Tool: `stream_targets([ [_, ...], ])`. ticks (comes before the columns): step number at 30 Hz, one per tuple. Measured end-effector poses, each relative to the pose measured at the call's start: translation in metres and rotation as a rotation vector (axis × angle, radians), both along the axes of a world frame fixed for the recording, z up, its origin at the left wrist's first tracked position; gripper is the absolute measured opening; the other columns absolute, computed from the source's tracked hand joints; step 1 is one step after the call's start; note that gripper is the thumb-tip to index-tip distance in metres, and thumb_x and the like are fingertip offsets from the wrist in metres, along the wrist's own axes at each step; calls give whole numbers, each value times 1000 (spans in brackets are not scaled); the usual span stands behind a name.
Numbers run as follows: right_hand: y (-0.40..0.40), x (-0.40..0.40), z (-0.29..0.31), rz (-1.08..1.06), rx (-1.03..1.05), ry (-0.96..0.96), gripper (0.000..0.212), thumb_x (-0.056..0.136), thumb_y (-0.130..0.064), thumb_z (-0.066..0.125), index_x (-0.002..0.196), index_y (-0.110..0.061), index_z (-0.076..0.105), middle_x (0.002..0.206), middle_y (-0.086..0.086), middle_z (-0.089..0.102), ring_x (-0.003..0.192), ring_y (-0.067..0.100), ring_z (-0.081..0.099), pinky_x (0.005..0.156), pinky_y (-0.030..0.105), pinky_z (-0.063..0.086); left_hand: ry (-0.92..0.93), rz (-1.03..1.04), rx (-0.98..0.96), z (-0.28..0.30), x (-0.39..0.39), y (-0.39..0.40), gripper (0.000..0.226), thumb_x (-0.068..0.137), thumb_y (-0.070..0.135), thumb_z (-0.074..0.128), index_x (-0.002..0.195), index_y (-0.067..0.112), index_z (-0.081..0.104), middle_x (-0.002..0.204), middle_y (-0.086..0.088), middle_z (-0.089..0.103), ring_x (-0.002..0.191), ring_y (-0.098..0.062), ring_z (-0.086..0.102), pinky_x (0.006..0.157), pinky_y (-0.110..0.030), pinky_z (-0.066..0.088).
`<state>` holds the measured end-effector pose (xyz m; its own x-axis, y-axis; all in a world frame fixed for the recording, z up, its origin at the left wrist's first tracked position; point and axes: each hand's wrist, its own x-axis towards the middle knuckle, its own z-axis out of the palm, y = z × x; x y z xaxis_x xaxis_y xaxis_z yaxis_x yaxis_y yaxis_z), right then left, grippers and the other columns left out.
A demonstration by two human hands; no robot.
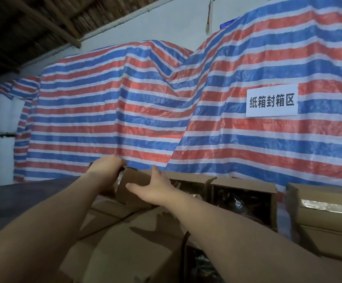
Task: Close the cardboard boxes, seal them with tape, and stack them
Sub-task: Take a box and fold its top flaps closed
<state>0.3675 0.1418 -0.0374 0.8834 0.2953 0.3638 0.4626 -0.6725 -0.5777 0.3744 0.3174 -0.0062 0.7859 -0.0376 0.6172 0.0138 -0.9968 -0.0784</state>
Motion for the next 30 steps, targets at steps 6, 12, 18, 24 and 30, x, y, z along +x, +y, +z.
stream_targets([
  [6,8,-62,40,37,81,-58,124,57,-88,58,155,-41,-1,165,-5,10,150,29,18,118,52,28,-71,-153,-126,62,-71,-28,15,92,11,56,92,23,65,91,4,63,84,-14,61,78,-31,51],
  [12,-37,-163,92,34,313,-136,94,75,-79,50,153,-34,22,150,-6,36,134,21,42,105,43,40,-127,-362,-95,126,-169,-74,20,88,4,60,105,12,67,101,-6,66,92,-23,62,84,-34,50],
  [18,-115,-279,114,-142,423,-181,65,97,-58,33,152,-24,30,149,3,42,131,26,45,108,49,39,-114,-578,-112,144,-256,-162,13,91,12,64,91,26,67,88,7,65,84,-14,62,82,-36,55],
  [24,-215,-381,93,-293,588,-28,60,102,-55,21,149,-23,38,145,7,49,129,26,48,110,44,38,72,-702,-45,124,-324,-267,17,86,3,62,83,18,69,83,1,67,83,-17,62,83,-40,55],
  [30,-312,-447,55,-419,768,144,64,100,-63,22,146,-24,44,142,9,53,130,27,50,112,48,39,262,-894,-28,83,-367,-367,12,87,9,62,80,17,69,82,1,69,83,-16,65,77,-35,53],
])
